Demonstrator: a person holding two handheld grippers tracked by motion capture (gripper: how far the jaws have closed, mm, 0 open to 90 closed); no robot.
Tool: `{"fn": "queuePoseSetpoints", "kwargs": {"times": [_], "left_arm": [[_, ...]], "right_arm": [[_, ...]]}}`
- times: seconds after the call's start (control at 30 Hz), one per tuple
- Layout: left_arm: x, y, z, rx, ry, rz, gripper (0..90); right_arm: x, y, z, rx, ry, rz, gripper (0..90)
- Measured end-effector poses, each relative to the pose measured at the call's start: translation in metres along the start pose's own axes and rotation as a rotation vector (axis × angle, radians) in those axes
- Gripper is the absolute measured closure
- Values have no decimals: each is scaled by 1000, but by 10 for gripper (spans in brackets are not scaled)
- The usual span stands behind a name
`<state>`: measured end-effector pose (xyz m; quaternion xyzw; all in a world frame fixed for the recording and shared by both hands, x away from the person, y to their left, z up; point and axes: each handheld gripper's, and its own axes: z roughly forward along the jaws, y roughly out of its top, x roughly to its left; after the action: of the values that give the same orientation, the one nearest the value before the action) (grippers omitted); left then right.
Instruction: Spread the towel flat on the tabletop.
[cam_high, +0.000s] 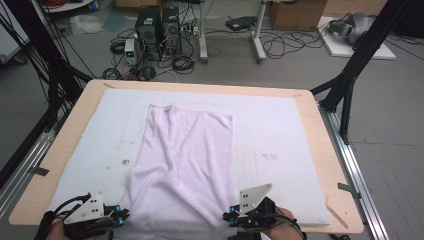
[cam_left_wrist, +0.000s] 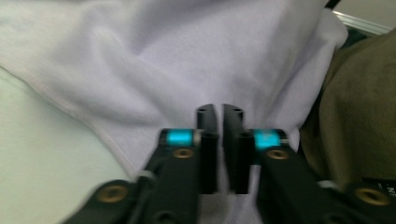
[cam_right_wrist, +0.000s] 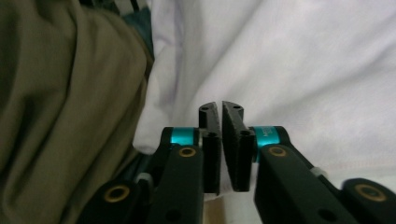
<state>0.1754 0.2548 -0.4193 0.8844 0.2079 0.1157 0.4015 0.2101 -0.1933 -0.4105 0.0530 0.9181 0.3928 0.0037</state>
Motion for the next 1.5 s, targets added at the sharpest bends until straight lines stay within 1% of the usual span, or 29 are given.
{"fn": "queuePoseSetpoints", "kwargs": {"times": [0.03, 0.1, 0.17, 0.2, 0.27, 0.3, 0.33, 0.37, 0.4, 0.43, 0.5, 0.53, 0.63, 0.7, 0.77, 0.83, 0.87, 0.9, 0.97, 1.0, 1.03, 1.1, 1.2, 1.27, 1.33, 1.37, 1.4, 1.43, 1.5], "left_arm": [[3, 1, 2, -4, 4, -3, 705], [10, 4, 10, 3, 10, 1, 684], [16, 6, 21, 19, 11, 9, 655], [19, 7, 26, 34, 3, 12, 646], [22, 7, 37, 71, -18, 20, 637], [23, 6, 39, 52, -33, 11, 646], [25, 6, 39, 50, -48, 10, 691], [24, 6, 39, 52, -47, 12, 761], [23, 6, 38, 56, -45, 18, 842], [22, 6, 38, 61, -40, 22, 860], [19, 5, 35, 64, -30, 20, 873], [17, 4, 32, 68, -27, 20, 875], [7, -3, 20, 71, -23, 15, 878], [1, -6, 11, 59, -25, 8, 876], [0, -7, 6, 52, -9, 14, 848], [4, -5, 6, 40, 8, 1, 735], [7, -4, 8, 37, 12, -4, 693], [9, -3, 10, 39, 13, -6, 663], [13, -1, 15, 47, 7, 2, 636], [14, -1, 18, 54, 8, 5, 636], [16, -1, 21, 55, 11, 1, 637], [20, -1, 25, 59, 9, -6, 637], [28, 2, 28, 42, 11, -19, 637], [34, 5, 29, 25, 29, -31, 641], [42, 9, 31, 15, 51, -46, 645], [46, 10, 33, 15, 65, -53, 645], [50, 11, 35, 12, 71, -65, 643], [53, 11, 37, 14, 79, -75, 642], [59, 11, 44, 37, 92, -89, 642]], "right_arm": [[-3, 2, -1, 1, -20, 4, 777], [-11, 5, 1, -2, -48, 14, 718], [-22, 3, 6, 2, -55, 42, 684], [-27, 1, 9, 10, -60, 51, 669], [-34, -4, 16, 25, -51, 69, 664], [-36, -7, 20, 35, -53, 72, 663], [-38, -9, 24, 50, -50, 76, 672], [-40, -11, 27, 62, -49, 78, 689], [-40, -12, 27, 48, -51, 83, 729], [-41, -12, 27, 52, -55, 86, 783], [-42, -11, 26, 64, -42, 73, 862], [-42, -10, 26, 67, -39, 80, 869], [-38, -11, 22, 73, -50, 58, 873], [-35, -13, 16, 53, -48, 67, 872], [-35, -13, 10, 27, -51, 77, 855], [-37, -12, 7, 22, -68, 85, 792], [-38, -11, 7, 17, -73, 85, 756], [-38, -10, 7, 18, -77, 89, 747], [-38, -10, 8, 16, -64, 82, 727], [-37, -9, 9, 27, -68, 74, 726], [-37, -10, 10, 38, -72, 72, 716], [-40, -12, 12, 47, -99, 80, 709], [-54, -15, 12, 46, -131, 113, 709], [-67, -15, 11, 37, -156, 145, 709], [-79, -14, 11, 44, -188, 174, 699], [-84, -14, 11, 45, -202, 184, 690], [-88, -13, 12, 42, -215, 206, 675], [-92, -12, 13, 43, -225, 214, 672], [-99, -10, 16, 47, -246, 213, 673]]}}
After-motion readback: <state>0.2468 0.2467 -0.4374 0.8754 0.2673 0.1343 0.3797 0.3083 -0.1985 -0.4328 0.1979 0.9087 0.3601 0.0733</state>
